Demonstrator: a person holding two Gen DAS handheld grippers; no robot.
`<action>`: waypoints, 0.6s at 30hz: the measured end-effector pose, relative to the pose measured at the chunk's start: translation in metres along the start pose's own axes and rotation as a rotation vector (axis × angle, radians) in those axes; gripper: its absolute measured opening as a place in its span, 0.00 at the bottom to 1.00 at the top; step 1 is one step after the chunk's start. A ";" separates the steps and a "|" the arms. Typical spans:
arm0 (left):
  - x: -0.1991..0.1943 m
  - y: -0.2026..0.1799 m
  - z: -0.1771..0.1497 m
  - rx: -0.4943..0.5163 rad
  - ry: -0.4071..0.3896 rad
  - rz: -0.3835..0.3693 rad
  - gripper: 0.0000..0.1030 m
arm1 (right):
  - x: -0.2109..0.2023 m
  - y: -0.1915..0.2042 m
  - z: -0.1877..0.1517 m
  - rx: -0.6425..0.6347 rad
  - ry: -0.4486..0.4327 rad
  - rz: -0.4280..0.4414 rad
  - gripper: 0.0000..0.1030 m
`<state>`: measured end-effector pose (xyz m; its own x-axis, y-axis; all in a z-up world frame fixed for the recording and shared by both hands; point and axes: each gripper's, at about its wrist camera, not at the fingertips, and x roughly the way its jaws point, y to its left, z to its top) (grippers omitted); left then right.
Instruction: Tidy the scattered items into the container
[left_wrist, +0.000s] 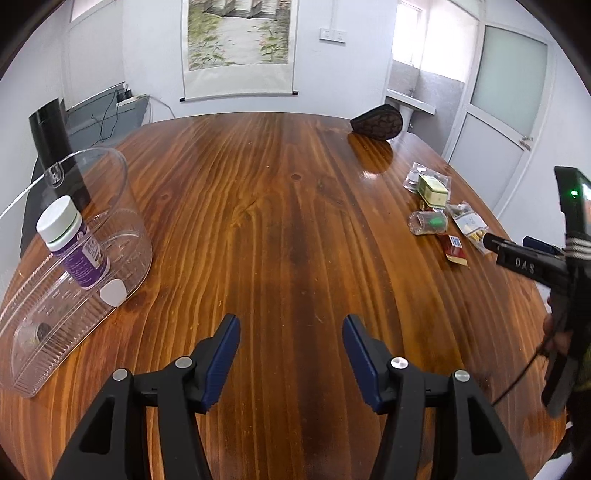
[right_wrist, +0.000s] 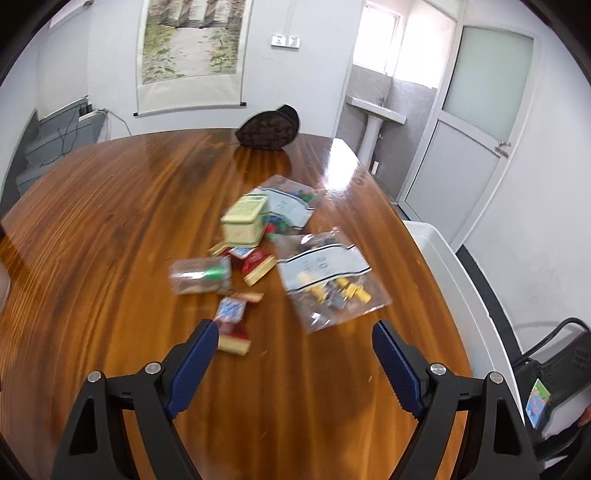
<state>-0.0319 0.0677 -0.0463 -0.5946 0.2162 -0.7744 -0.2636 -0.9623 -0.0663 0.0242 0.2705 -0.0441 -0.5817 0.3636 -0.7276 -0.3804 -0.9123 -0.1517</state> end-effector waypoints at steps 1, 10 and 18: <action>0.000 0.001 0.000 -0.005 0.002 -0.002 0.58 | 0.008 -0.004 0.005 -0.001 0.007 -0.007 0.84; 0.001 0.007 0.001 -0.047 0.016 -0.028 0.63 | 0.086 -0.029 0.045 0.060 0.132 0.022 0.84; 0.006 0.007 0.000 -0.053 0.040 -0.031 0.63 | 0.124 -0.022 0.056 0.028 0.178 0.090 0.84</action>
<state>-0.0370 0.0625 -0.0513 -0.5554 0.2408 -0.7960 -0.2402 -0.9628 -0.1236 -0.0799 0.3467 -0.0935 -0.4789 0.2390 -0.8447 -0.3536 -0.9332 -0.0636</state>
